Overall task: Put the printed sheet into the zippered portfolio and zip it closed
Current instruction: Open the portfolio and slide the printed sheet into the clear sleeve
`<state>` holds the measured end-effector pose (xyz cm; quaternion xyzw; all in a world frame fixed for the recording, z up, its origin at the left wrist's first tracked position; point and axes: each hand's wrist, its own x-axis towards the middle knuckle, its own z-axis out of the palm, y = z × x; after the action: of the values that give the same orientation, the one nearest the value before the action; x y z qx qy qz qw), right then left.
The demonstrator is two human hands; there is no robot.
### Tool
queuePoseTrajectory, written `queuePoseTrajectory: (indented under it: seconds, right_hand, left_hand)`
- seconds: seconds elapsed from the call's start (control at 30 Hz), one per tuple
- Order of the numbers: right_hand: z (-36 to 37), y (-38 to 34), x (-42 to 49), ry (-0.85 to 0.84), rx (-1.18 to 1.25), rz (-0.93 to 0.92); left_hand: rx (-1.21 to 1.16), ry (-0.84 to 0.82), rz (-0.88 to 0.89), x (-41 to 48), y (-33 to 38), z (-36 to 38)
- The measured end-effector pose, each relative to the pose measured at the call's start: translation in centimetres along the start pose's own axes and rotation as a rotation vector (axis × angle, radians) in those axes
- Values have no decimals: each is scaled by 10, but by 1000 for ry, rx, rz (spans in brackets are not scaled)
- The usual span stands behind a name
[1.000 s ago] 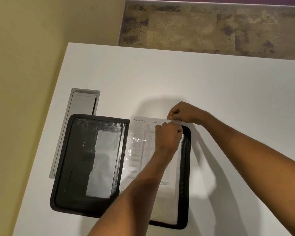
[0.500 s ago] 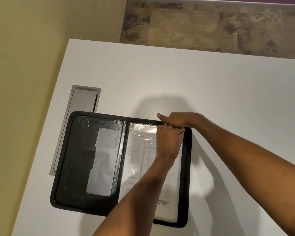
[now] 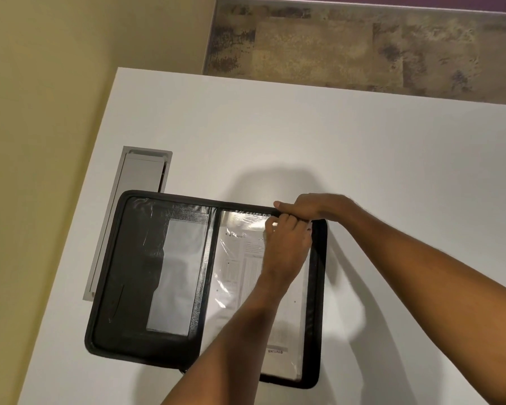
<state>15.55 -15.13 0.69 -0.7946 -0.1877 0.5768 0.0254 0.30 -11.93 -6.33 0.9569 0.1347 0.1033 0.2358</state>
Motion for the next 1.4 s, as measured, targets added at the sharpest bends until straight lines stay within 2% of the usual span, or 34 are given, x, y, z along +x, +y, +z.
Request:
queuePoseTrajectory:
  seconds: [0.27, 0.37, 0.47, 0.63, 0.73, 0.9, 0.97, 1.1, 1.23, 1.4]
  right_hand:
    - [26, 27, -15, 275, -224, -88]
    - [40, 33, -21, 401, -202, -53]
    - [51, 35, -23, 500, -148, -4]
    - [71, 37, -29, 630, 96, 31]
    - [83, 40, -32, 735, 143, 23]
    - [109, 40, -36, 920, 38, 33]
    - [130, 33, -41, 977, 83, 41]
    - [192, 22, -59, 986, 279, -18]
    - [251, 17, -73, 911, 77, -86]
    - [291, 16, -84, 706, -132, -135]
  left_hand:
    - [-63, -73, 4, -59, -50, -36]
    - [-93, -135, 31, -75, -62, -45]
    - [-56, -285, 73, -89, -70, -48]
    - [56, -489, 154, -101, -70, -41]
    - [133, -530, 169, -104, -64, -34]
    - [170, -565, 153, -108, -52, -32]
    - [190, -576, 158, -110, -48, -32]
    - [151, -585, 144, -110, -43, -38]
    - [50, -473, 46, -108, -53, -56]
    - [126, -298, -138, -105, -83, -93]
